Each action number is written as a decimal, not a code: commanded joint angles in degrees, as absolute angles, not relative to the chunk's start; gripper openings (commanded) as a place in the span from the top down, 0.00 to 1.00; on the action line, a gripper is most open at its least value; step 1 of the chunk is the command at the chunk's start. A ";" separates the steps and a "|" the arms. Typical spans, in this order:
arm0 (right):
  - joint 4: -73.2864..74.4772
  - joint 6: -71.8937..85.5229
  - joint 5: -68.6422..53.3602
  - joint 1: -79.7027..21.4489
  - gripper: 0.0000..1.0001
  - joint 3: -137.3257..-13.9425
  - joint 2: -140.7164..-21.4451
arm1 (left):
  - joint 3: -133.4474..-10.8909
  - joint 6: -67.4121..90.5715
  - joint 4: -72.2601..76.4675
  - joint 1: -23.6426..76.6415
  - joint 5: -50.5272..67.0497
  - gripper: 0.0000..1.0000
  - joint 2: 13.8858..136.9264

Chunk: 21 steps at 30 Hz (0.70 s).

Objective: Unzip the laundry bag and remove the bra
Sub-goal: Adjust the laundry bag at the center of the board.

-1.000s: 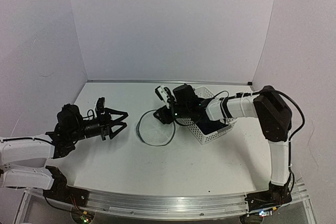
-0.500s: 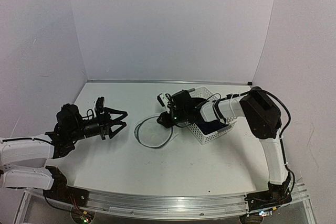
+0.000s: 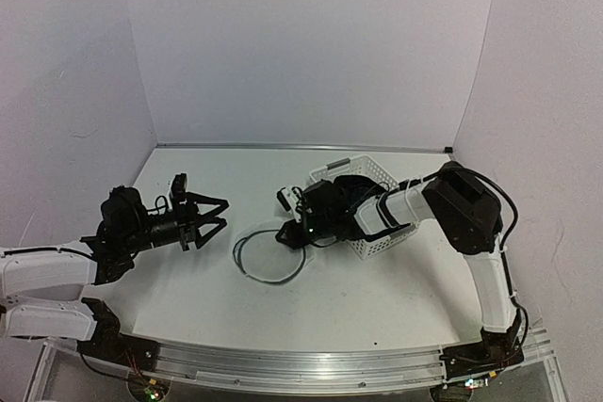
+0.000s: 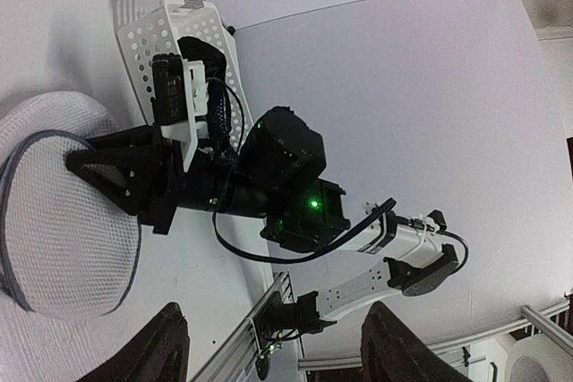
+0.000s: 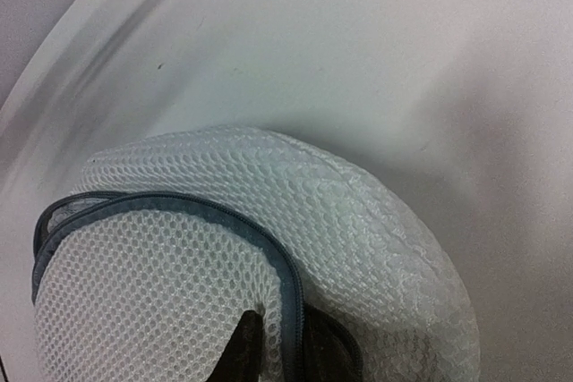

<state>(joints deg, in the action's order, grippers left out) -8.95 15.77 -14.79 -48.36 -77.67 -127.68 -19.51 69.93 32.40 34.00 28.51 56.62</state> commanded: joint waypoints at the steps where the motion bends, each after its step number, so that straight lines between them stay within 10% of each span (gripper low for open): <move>1: -11.16 18.62 -15.65 -50.69 0.85 -74.11 -129.23 | -21.41 69.09 33.85 33.58 29.10 0.34 54.77; 21: -12.00 17.51 -7.73 -52.37 0.45 -67.92 -108.33 | -22.44 66.29 30.64 31.11 30.62 0.34 53.46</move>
